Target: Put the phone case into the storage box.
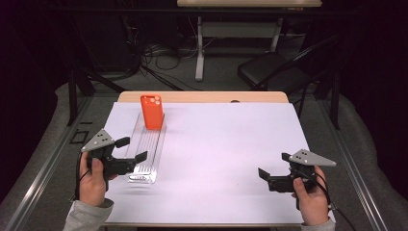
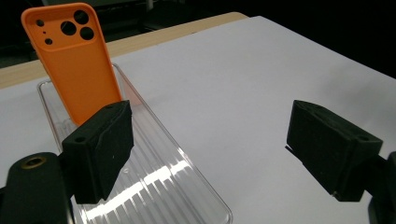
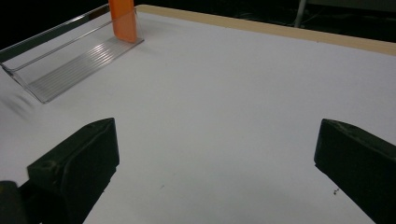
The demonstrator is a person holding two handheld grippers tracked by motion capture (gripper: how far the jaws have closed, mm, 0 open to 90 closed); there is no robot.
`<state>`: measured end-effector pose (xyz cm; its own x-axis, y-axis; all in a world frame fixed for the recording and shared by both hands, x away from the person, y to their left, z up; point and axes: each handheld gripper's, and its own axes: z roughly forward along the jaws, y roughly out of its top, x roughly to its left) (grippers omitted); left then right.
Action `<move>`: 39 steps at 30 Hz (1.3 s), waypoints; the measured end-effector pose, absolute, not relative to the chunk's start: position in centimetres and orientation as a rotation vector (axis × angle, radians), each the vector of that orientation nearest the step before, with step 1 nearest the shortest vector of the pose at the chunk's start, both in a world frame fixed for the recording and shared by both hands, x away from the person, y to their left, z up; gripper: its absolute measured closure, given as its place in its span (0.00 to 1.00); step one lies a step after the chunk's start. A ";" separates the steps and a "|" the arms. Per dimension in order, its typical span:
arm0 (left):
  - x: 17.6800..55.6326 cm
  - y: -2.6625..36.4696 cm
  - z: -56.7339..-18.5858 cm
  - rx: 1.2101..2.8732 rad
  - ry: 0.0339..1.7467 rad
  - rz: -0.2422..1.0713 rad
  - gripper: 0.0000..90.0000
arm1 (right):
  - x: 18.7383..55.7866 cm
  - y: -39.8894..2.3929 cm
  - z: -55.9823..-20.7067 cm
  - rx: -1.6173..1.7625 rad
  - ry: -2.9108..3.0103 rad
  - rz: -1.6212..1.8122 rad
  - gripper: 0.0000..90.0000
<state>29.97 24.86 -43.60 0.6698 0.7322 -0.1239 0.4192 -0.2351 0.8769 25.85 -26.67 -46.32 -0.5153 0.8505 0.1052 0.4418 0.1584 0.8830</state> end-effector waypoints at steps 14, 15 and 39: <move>28.9 26.5 -46.0 1.809 0.974 0.392 0.17 | 25.1 -27.9 -47.9 1.265 1.992 1.284 0.00; 28.8 26.6 -46.1 1.809 0.976 0.400 0.17 | 25.1 -28.0 -47.9 1.263 1.994 1.285 0.00; 29.1 28.4 -49.1 1.786 0.980 0.450 0.17 | 25.5 -27.9 -50.9 1.263 2.004 1.243 0.00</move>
<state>29.11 28.43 -49.09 0.6013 0.7878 -0.1332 0.4127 -0.1635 0.8961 25.50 -27.89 -50.85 -0.4711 0.8785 0.0788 0.4607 0.1689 0.8713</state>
